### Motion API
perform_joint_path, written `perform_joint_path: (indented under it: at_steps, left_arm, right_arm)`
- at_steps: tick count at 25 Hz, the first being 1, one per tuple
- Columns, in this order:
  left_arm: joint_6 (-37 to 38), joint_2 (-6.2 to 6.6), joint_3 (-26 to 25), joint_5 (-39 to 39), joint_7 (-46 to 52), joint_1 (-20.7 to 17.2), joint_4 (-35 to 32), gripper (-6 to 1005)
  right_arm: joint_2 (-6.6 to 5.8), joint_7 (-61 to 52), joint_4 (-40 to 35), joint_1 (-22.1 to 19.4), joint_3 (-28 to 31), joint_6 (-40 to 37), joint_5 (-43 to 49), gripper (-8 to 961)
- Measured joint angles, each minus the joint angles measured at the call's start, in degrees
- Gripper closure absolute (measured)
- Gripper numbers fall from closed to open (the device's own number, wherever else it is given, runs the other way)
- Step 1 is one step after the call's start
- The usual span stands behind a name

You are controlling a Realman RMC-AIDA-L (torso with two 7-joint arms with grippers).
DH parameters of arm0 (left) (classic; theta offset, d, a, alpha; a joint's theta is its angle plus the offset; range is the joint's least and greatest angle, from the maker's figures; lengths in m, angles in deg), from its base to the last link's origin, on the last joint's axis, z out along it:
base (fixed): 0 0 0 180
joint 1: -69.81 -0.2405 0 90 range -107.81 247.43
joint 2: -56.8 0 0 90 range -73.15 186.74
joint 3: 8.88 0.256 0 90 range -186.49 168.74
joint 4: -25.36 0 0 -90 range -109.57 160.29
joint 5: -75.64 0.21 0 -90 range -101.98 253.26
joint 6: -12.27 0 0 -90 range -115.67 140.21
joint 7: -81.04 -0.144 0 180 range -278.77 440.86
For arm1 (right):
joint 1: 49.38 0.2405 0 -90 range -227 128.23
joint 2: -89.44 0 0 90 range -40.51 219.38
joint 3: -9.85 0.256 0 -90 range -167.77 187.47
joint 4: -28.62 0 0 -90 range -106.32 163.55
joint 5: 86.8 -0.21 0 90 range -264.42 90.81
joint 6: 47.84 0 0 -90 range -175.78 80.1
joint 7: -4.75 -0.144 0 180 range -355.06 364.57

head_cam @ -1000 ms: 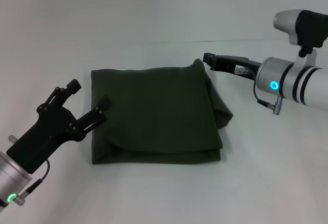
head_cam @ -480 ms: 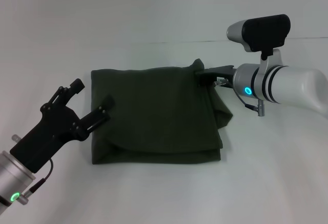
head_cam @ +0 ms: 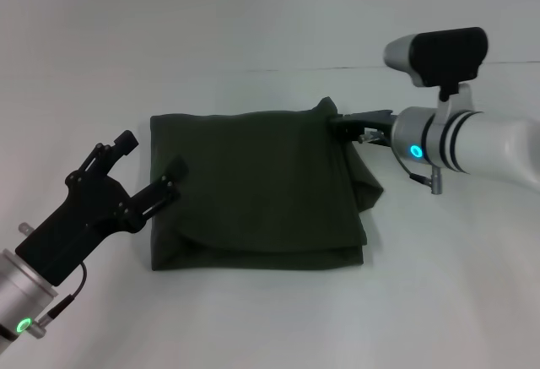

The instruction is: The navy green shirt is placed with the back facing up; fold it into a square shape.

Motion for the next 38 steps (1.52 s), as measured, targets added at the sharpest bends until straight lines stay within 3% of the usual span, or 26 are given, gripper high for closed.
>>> perform_joint_path:
  at_steps: [4, 13, 16, 20, 28, 37, 38]
  left_arm:
    - [-0.1, 0.06, 0.0, 0.0, 0.06, 0.08, -0.02, 50]
    - [0.08, 0.04, 0.0, 0.0, 0.02, 0.15, -0.16, 50]
    - [0.19, 0.11, 0.0, 0.0, 0.01, 0.12, -0.25, 50]
    - [0.63, 0.21, 0.24, 0.22, 0.0, -0.24, -0.48, 51]
    - [1.43, 0.27, 0.35, 0.52, -0.12, -0.63, -0.65, 51]
    - [2.14, 0.25, 0.62, 0.53, -0.93, -0.67, -0.65, 50]
    - [2.16, 0.26, 0.62, 0.53, -0.99, -0.67, -0.66, 50]
  right_arm:
    - [-0.01, 0.31, -5.4, -4.68, 0.18, -3.73, -1.94, 938]
    - [-1.59, -1.11, -10.86, -12.78, 0.21, -15.47, -6.83, 923]
    - [-2.81, -3.91, -10.99, -14.3, 0.23, -20.96, -6.37, 880]
    - [-5.54, -11.28, -11.28, -16.02, 0.2, -29.4, -4.79, 823]
    - [-10.1, -23.64, -14.03, -19.93, 1.76, -40.43, -0.82, 521]
    - [-11.26, -37.22, -14.8, -19.01, 10.62, -46.68, 15.51, 154]
    - [-11.27, -37.86, -14.8, -18.93, 10.92, -46.81, 16.52, 152]
